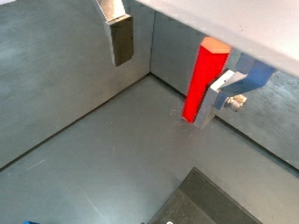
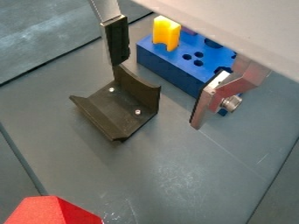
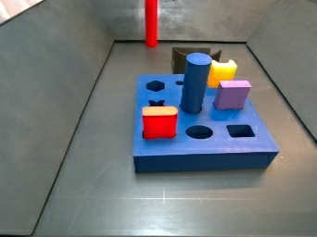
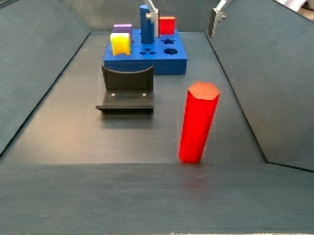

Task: Pick up the hexagon object. Move up. Move to above the board. Insert the hexagon object.
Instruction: Pick up the hexagon object.

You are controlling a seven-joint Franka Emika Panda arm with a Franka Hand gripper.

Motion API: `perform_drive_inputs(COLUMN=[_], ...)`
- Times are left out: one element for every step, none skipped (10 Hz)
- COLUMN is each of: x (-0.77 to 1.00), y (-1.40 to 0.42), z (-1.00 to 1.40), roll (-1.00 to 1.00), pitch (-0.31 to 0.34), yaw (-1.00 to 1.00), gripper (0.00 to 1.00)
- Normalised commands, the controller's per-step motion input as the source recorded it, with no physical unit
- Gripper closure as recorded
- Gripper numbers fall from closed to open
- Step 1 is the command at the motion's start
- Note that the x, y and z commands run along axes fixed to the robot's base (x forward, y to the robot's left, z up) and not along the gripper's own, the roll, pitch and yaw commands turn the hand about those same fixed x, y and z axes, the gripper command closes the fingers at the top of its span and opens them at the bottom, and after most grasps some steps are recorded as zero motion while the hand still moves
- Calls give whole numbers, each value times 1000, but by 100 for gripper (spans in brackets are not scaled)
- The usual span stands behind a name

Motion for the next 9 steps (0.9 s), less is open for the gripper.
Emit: perform_drive_inputs(x=[83,0,0,57,80,34,0,0,40], y=[477,980,1000,726,577,531,494,506,540], z=[-280,-523,-406,-154,-169,-140,-129,-140,-154], roll=[0,0,-40,0,89,103,107,101,99], pitch=[20,41,71,97,114,113,99,99,114], yaw=[157,0,49,334,526,574,603,597,569], gripper=[0,0,0,0,0,0,0,0,0])
